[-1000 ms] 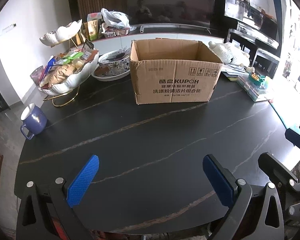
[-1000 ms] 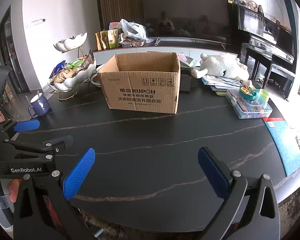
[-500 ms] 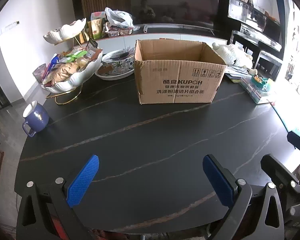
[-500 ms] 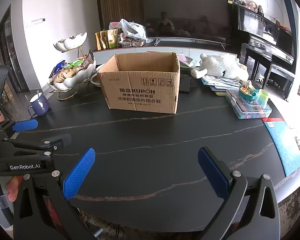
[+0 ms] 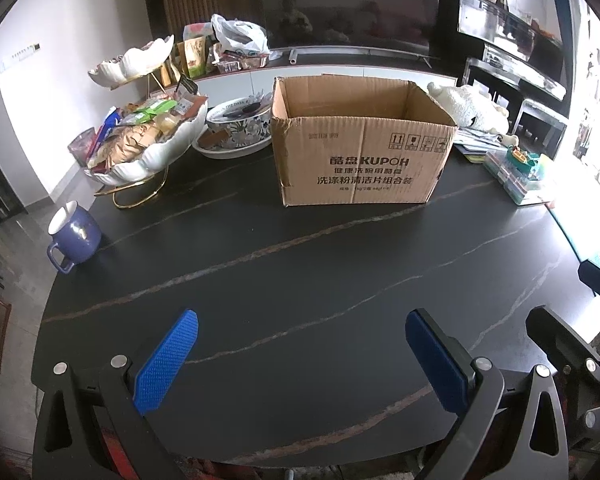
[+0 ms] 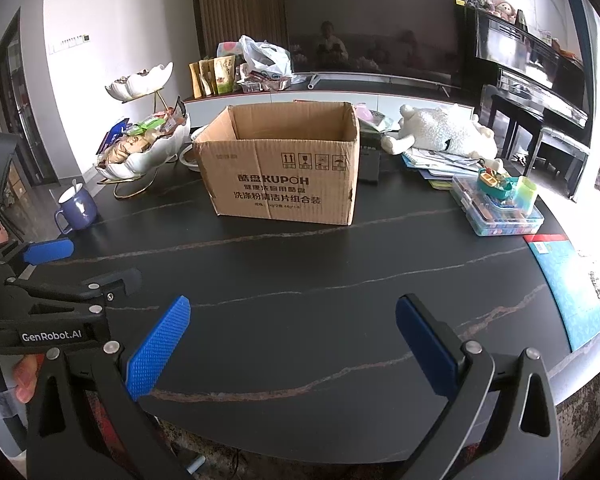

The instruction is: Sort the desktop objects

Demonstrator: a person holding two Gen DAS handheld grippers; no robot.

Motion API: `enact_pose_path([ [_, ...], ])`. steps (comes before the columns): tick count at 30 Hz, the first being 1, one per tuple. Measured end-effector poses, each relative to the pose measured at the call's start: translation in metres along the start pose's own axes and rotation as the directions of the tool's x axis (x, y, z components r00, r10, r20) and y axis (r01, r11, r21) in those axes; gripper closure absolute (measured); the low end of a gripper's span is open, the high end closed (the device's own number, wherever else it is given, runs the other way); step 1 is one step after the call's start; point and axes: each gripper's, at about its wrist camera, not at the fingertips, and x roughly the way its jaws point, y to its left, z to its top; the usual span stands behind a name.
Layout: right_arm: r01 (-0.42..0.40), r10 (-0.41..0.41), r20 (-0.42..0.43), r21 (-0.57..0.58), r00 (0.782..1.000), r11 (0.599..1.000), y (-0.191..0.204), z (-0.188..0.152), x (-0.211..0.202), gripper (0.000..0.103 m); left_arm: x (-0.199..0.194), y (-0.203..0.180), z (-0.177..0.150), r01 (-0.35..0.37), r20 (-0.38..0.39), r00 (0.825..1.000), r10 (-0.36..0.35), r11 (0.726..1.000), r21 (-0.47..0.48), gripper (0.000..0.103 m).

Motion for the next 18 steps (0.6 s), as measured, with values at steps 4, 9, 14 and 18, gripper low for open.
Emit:
enact_pose_path([
  [4,-0.001,0.001,-0.001,0.001,1.000,1.000,0.0001,-0.0005,0.0000,0.001,0.0010,-0.0010,-0.0013,0.000,0.000,1.000,0.000,1.000,0.006,0.000],
  [9,0.001,-0.001,-0.001,0.004,1.000,1.000,0.0000,-0.0005,-0.0001,0.001,0.0004,-0.0052,-0.0029,0.001,0.001,1.000,-0.001,1.000,0.025,0.000],
  [14,0.001,-0.001,-0.002,0.006,1.000,1.000,-0.0003,-0.0003,0.0002,0.001,-0.0009,-0.0065,-0.0032,0.000,0.011,1.000,-0.001,0.999,0.033,0.000],
  [18,0.003,-0.003,-0.002,0.006,1.000,1.000,-0.0005,-0.0004,0.0007,0.001,-0.0019,-0.0070,-0.0029,0.040,0.008,0.999,-0.040,0.999,0.031,0.000],
])
